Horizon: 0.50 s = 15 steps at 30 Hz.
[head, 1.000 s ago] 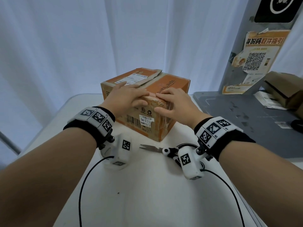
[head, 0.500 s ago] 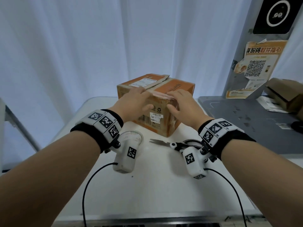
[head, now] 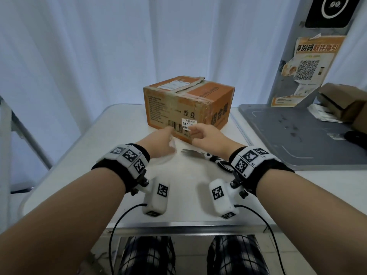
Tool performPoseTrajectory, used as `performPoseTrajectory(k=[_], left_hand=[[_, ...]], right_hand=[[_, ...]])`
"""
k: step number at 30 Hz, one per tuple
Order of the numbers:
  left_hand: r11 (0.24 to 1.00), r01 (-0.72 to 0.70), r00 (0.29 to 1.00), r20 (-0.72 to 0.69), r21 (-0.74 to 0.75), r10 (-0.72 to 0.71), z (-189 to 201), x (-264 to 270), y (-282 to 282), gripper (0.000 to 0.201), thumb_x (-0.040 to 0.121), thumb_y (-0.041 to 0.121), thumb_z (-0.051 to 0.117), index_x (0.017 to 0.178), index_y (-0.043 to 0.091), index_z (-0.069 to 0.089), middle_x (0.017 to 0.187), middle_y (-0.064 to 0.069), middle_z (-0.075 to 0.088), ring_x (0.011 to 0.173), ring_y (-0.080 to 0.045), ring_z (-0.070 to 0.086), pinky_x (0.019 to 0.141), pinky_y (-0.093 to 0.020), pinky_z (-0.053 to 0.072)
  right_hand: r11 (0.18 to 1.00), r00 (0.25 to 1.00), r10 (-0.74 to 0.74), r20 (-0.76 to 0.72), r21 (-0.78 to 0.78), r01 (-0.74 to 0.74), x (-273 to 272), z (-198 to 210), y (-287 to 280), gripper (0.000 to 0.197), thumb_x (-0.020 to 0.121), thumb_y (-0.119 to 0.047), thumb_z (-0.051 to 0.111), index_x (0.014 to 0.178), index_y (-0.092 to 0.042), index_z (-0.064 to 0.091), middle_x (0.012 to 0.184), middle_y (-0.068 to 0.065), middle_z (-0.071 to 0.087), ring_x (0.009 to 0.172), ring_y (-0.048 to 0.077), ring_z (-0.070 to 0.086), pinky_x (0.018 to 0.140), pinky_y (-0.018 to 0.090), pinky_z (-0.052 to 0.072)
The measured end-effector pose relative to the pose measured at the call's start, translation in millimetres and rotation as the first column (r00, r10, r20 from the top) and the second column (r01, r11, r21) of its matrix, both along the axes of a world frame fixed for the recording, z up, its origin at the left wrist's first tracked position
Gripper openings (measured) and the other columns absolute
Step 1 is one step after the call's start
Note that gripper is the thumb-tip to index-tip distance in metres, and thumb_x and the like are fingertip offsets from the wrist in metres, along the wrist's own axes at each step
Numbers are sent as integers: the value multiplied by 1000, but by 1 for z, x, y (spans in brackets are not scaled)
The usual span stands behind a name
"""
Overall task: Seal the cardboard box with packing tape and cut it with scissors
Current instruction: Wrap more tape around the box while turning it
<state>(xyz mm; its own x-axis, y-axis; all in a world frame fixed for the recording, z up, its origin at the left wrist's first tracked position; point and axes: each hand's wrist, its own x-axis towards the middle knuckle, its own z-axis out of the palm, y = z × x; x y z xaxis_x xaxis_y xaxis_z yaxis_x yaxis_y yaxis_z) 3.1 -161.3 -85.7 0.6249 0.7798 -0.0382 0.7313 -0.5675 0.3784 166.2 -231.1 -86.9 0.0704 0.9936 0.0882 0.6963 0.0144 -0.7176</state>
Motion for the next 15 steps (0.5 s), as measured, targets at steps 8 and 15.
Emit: performPoseTrajectory(k=[8, 15], left_hand=[[991, 72, 882, 472, -113, -10, 58, -3, 5, 62, 84, 15, 66, 137, 24, 35, 125, -9, 59, 102, -22, 60, 81, -28, 48], [991, 103, 855, 517, -85, -44, 83, 5, 3, 51, 84, 13, 62, 127, 28, 39, 101, -19, 65, 93, -37, 63, 80, -44, 52]], right_hand=[[997, 987, 36, -156, 68, -25, 7, 45, 11, 65, 82, -21, 68, 140, -8, 41, 143, 5, 46, 128, 18, 46, 107, 32, 37], [944, 964, -32, -263, 308, 116, 7, 66, 22, 16, 82, -19, 70, 96, -14, 70, 87, -8, 67, 79, 3, 62, 72, 14, 49]])
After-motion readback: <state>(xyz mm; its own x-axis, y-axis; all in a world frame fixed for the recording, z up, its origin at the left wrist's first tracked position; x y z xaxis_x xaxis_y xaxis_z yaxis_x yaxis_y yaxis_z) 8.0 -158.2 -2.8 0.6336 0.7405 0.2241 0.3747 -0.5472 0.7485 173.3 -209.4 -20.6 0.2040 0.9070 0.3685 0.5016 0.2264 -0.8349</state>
